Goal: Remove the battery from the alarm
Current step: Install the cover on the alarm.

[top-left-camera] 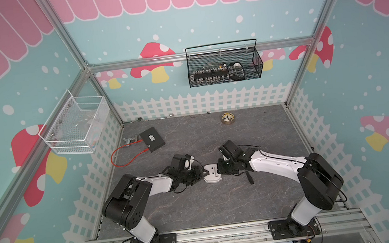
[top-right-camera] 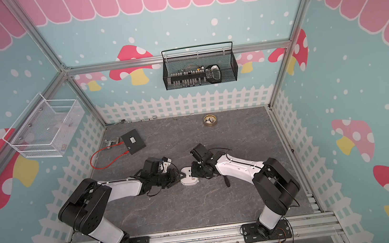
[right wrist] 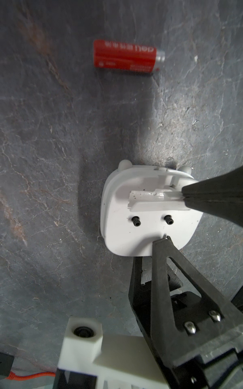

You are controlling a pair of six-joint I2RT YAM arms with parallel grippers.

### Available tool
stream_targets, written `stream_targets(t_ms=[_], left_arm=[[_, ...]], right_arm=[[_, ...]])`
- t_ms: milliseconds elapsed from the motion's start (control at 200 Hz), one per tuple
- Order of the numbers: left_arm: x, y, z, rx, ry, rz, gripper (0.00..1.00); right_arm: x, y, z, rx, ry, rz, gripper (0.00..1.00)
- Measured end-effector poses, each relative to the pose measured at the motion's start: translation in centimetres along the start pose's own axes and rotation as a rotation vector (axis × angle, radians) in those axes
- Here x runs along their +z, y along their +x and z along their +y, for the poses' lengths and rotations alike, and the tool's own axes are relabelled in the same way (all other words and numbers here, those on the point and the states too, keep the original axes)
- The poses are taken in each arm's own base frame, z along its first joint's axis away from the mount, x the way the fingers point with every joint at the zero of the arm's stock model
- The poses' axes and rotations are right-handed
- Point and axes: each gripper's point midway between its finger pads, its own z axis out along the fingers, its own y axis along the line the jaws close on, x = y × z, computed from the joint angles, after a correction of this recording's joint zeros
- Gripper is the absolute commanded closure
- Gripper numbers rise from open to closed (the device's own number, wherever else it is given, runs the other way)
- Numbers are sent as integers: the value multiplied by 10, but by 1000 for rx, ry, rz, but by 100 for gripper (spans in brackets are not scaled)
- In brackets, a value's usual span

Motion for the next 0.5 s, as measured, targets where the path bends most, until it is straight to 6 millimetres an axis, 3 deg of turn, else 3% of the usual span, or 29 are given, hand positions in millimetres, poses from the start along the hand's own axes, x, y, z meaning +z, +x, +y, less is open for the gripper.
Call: stream_targets(t_ms=[500], left_arm=[[1, 0, -1, 0, 2, 1, 43]], right_arm=[[1, 2, 1, 12, 4, -4, 100]])
